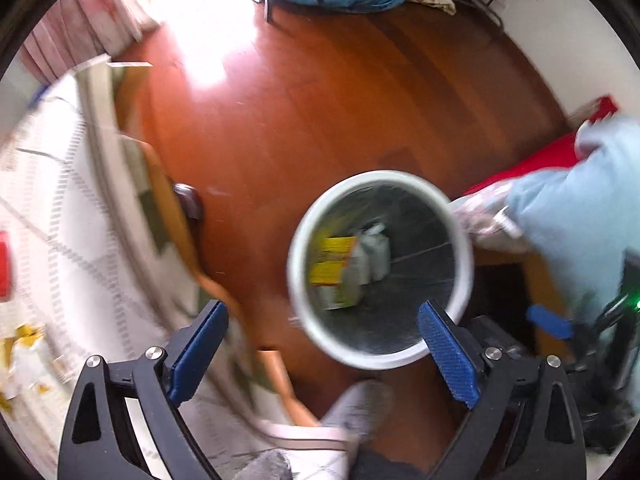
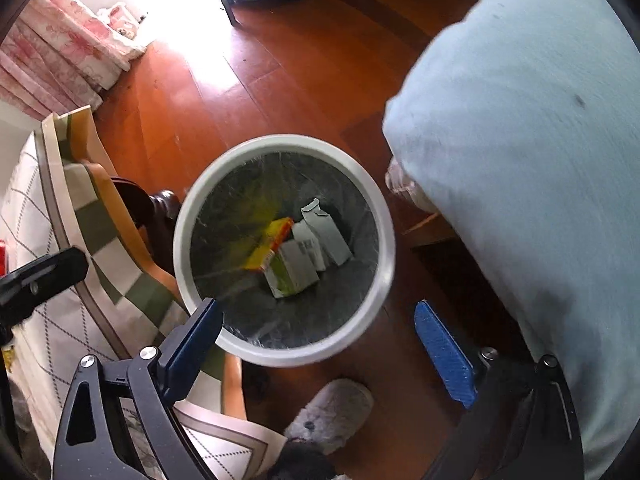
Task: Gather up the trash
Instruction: 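Carry both packs over the wastebasket and open both tools to drop them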
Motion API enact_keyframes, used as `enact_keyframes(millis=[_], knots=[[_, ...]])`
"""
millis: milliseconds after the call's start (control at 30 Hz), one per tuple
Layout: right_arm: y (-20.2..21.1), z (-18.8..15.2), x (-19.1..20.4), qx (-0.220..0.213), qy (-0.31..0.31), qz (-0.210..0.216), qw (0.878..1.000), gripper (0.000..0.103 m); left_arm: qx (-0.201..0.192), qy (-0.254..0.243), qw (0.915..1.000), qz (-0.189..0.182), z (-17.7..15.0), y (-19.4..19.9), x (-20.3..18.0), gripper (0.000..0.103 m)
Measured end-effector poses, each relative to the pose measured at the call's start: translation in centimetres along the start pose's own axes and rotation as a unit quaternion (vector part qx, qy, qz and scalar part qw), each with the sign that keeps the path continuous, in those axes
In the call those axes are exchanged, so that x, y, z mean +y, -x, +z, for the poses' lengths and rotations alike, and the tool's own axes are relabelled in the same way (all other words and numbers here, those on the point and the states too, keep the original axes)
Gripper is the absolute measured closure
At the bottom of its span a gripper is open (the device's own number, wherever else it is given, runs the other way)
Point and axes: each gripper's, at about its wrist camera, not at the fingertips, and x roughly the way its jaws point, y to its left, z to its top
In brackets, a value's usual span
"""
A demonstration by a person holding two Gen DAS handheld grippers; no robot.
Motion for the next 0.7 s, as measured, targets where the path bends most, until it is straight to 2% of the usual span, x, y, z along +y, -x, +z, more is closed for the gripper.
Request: enact_keyframes(millis=[167,333,700], knots=[[1.8,-2.2,0.4,0.002,0.006,-0.016,1.000,0.005,-0.009,-0.008,0.9995,0.029,-3.0,1.1,0.0,0.006],[5.1,-4.3,0.8,-0.019,0.008,-0.023,1.000,0.005,-0.037,-0.005,0.9985,0.041,-4.7,3.7,0.4,0.006],[15.0,-8.7,2.5,-0.097,0.030,-0.018,0.995,0.005,-0.132,0.025,0.9895,0.054,-9.3,13.8,2.4,0.006]])
